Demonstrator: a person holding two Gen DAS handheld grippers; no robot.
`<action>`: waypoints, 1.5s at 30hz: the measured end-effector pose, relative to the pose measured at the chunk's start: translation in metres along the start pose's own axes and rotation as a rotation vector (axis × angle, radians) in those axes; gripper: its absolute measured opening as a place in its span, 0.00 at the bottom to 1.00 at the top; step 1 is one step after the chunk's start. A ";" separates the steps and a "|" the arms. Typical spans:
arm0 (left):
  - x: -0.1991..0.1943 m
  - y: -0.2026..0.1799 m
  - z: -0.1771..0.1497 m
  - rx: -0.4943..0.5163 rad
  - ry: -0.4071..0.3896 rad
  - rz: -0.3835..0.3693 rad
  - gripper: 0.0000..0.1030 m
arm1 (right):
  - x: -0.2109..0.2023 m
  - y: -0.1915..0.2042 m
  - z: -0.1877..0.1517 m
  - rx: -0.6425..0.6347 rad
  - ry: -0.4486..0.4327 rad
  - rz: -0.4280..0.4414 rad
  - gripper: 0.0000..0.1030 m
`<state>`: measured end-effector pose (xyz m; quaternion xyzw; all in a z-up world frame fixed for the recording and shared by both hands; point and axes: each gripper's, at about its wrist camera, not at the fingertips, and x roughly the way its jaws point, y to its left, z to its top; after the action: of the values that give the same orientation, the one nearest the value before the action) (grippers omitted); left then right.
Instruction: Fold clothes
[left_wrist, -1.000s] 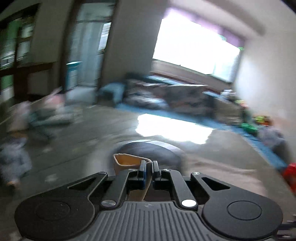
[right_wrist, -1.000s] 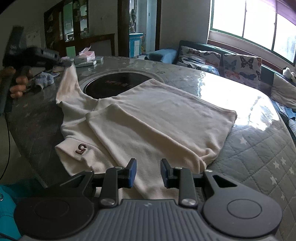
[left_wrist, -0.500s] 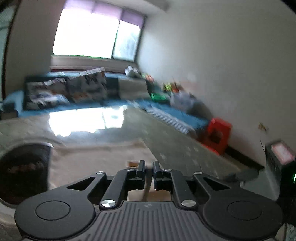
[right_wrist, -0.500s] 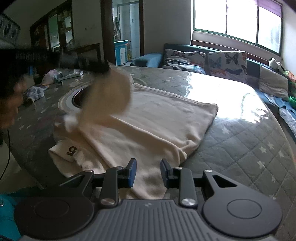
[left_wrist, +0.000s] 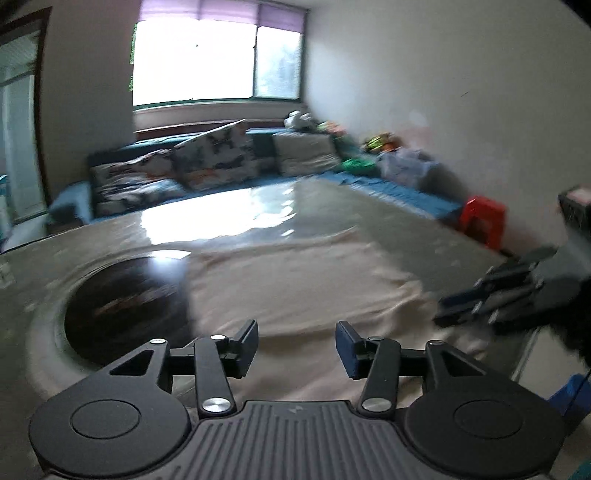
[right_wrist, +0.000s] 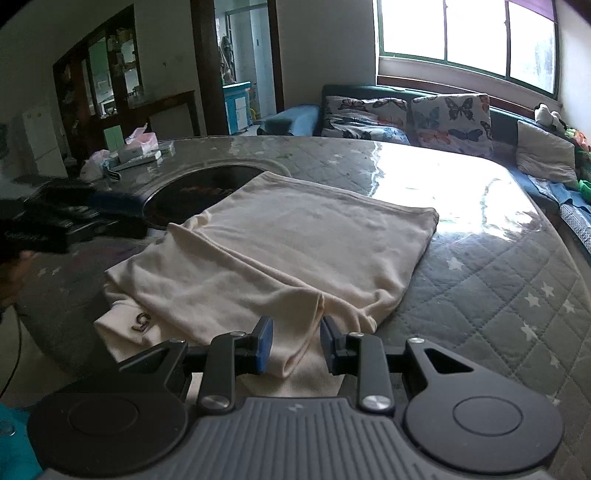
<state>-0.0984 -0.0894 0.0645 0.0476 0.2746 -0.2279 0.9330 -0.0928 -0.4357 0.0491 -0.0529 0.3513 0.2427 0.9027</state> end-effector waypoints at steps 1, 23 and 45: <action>-0.002 0.003 -0.005 0.003 0.012 0.014 0.49 | 0.004 -0.001 0.001 0.007 0.008 -0.003 0.27; -0.007 0.024 -0.053 0.068 0.110 0.086 0.25 | 0.014 0.009 0.008 0.034 0.013 -0.121 0.04; 0.045 0.015 0.002 0.047 0.068 -0.022 0.26 | -0.001 0.022 0.001 -0.071 0.035 -0.026 0.10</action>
<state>-0.0569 -0.0947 0.0412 0.0739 0.3013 -0.2429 0.9191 -0.1034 -0.4164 0.0521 -0.0938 0.3574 0.2424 0.8971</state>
